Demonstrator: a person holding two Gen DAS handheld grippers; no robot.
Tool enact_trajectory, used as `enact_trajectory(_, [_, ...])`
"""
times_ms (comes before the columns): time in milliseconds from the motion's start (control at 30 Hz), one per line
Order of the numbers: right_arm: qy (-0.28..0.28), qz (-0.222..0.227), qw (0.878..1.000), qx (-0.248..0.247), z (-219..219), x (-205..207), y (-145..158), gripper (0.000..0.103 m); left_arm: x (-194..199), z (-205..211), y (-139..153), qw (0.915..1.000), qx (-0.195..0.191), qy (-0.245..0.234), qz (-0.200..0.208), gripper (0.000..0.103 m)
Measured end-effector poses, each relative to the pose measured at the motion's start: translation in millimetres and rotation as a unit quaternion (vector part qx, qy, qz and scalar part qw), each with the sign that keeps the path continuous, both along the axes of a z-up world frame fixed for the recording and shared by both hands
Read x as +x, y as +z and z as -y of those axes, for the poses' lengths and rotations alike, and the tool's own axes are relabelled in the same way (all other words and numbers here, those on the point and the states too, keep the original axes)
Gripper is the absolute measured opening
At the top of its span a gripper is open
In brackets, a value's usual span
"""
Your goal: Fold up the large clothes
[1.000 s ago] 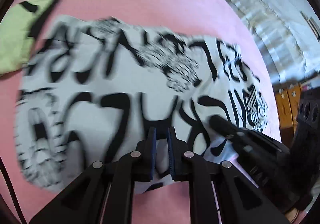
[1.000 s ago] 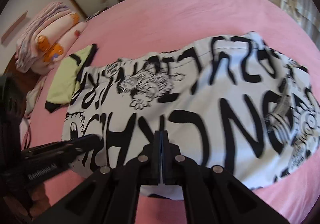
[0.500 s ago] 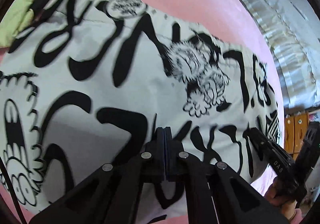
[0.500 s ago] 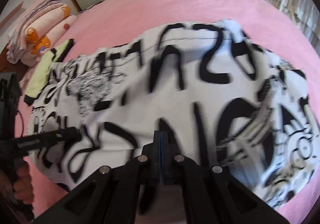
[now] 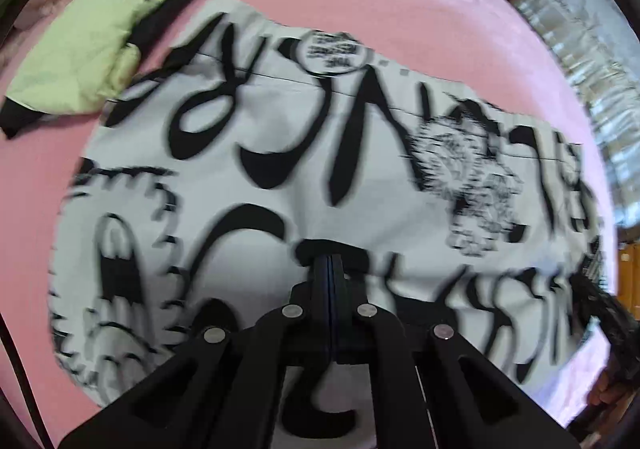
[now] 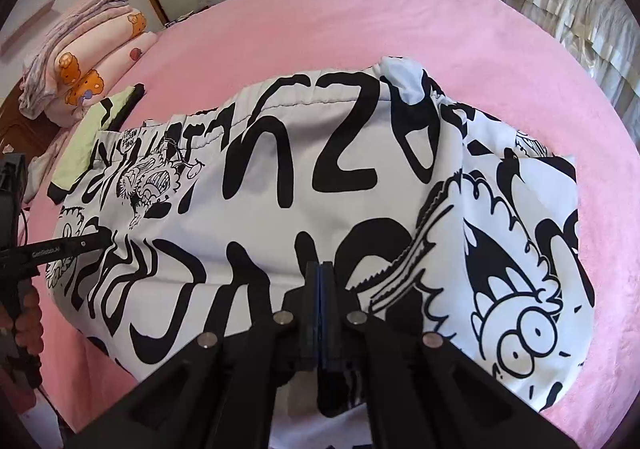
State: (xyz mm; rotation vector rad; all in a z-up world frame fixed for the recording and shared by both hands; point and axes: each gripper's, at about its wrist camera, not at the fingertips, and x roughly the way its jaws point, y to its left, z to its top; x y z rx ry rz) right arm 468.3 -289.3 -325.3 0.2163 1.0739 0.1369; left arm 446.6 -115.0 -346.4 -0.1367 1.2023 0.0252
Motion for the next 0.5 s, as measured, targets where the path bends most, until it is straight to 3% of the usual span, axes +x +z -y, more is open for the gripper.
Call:
enact_trajectory(33, [0.009,0.000,1.000,-0.009,1.0,-1.1,0.6,0.000,-0.6,-11.4,2.3,0.9998,0.016,0.009,0.001,0.001])
enact_trajectory(200, [-0.015,-0.004,0.999,-0.036,31.3,-10.3,1.7,0.000,-2.2,-50.1,6.7,0.9992,-0.023,0.033,-0.001,0.001])
enact_trajectory(267, [-0.040,-0.014,0.998,-0.053,51.1,-15.7,-2.5,0.000,-1.2,-57.2,9.4,0.9995,0.001,0.031,0.006,0.001])
enact_trajectory(400, [-0.073,-0.033,0.994,-0.079,85.7,-24.8,-10.8,0.000,4.6,-75.4,14.3,0.9941,0.099,0.041,0.016,0.001])
enact_trajectory(500, [-0.086,-0.033,0.993,-0.072,107.4,-31.1,-7.8,0.000,7.7,-100.3,18.8,0.9929,0.095,0.071,0.003,0.001])
